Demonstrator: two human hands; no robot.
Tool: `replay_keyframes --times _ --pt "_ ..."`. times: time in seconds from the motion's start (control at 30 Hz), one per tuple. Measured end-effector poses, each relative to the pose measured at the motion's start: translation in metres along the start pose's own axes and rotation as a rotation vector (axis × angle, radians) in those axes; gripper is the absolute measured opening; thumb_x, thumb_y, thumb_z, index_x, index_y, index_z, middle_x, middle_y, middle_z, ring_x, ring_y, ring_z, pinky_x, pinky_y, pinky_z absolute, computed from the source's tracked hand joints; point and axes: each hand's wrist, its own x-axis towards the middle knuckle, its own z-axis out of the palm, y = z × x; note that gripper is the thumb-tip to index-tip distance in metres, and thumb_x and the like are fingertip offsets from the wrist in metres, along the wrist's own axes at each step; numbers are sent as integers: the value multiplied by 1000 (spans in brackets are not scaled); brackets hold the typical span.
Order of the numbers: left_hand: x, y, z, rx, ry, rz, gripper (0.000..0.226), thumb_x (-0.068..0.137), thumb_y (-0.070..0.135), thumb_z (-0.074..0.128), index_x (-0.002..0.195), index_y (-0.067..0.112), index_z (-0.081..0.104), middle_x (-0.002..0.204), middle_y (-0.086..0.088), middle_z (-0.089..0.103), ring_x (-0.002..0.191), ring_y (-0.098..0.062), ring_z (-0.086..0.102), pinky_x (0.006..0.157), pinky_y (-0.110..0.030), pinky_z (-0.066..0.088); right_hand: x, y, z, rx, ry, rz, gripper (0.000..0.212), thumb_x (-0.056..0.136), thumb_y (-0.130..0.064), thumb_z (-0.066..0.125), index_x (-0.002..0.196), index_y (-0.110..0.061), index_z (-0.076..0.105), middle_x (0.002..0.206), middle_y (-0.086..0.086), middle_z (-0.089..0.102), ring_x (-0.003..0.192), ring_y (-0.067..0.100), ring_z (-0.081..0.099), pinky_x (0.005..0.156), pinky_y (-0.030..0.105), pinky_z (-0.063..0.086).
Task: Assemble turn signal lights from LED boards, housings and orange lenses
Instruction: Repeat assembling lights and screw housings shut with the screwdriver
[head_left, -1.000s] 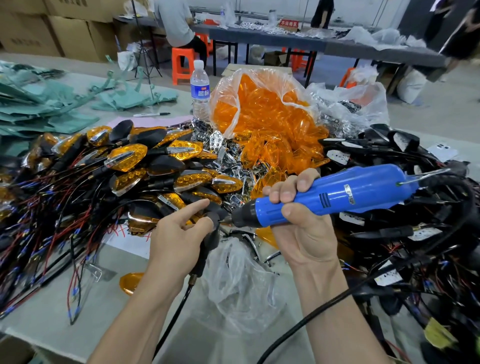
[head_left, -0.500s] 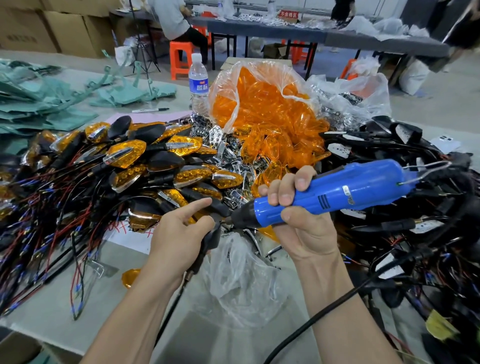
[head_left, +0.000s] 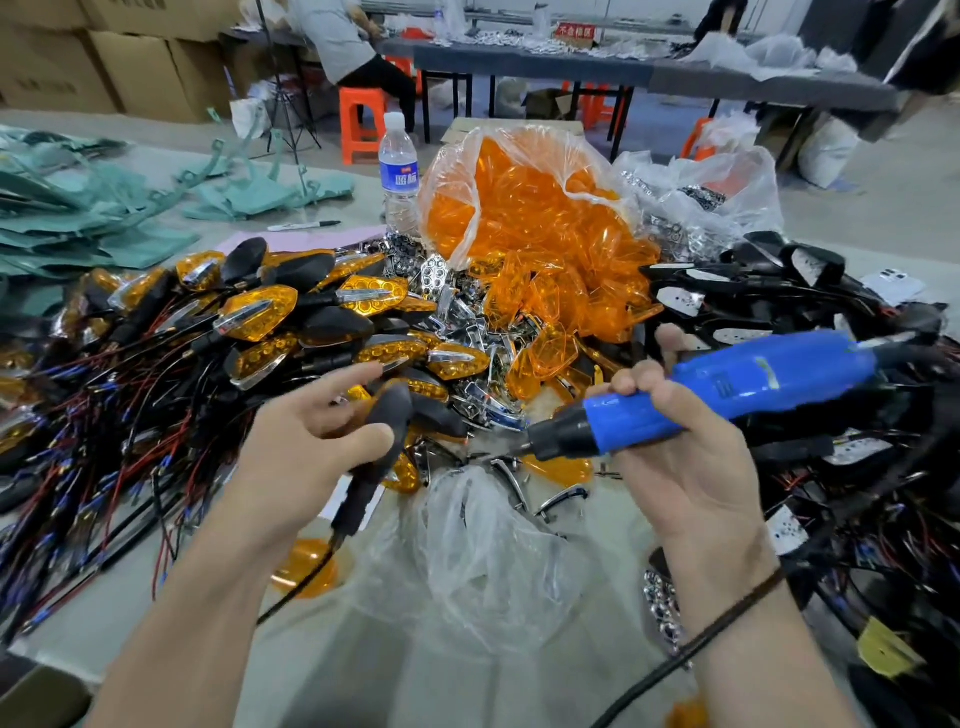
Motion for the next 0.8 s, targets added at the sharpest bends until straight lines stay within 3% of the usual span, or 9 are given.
replay_keyframes --times 0.1,0.17,0.23,0.3,0.4,0.47,0.53,0.67,0.8 --pt "10 12 -3 212 103 256 73 71 -6 88 118 48 75 103 28 75 98 7 72 84 -6 53 4 0 3 -21 332 201 41 71 -6 73 110 -7 63 69 5 57 61 19 61 80 39 53" --pt "19 24 -5 501 172 397 72 71 1 91 126 44 73 110 31 68 97 7 70 85 2 45 2 0 4 10 467 295 34 72 -13 73 103 -5 60 68 6 57 56 22 60 78 39 53" --pt "26 29 -6 661 136 480 76 73 -4 89 132 40 70 122 22 66 114 -9 69 102 -12 45 -2 -4 1 22 546 328 33 71 -16 74 98 -5 58 68 8 57 56 25 61 80 41 53" --pt "33 30 -6 718 90 624 81 71 -14 84 134 34 69 131 13 67 129 -9 58 113 -26 40 -6 -9 -4 4 588 335 35 68 -17 74 97 -6 57 70 9 57 59 26 59 80 41 54" --pt "55 25 -3 806 47 836 78 64 -24 75 128 21 74 130 4 71 129 0 49 120 -19 27 -12 -16 -12 -16 618 323 39 66 -16 73 100 -7 56 72 9 57 62 25 59 83 40 54" --pt "71 17 2 862 -27 791 76 62 -29 68 121 17 77 127 -1 73 130 -14 58 120 -26 27 -14 -19 -17 -37 626 340 35 70 -17 71 100 -8 56 74 8 57 62 25 60 81 41 57" --pt "83 -1 4 849 -76 638 71 70 -25 68 123 22 76 132 0 70 132 -23 58 117 -33 30 -14 -21 -20 -106 643 386 24 81 -17 69 99 -9 55 73 9 58 60 25 62 71 40 59" --pt "91 -45 2 726 -34 572 65 78 -10 73 130 30 68 137 15 59 140 -9 45 117 -20 25 -10 -20 -30 -545 663 494 20 94 -20 63 102 -8 49 66 16 62 53 28 62 57 37 57" --pt "86 -78 7 695 -16 640 49 85 20 73 133 26 66 140 17 56 146 3 30 121 -10 10 -9 -13 -40 -987 680 376 11 101 -21 66 107 -13 60 80 6 71 61 25 68 55 37 57"
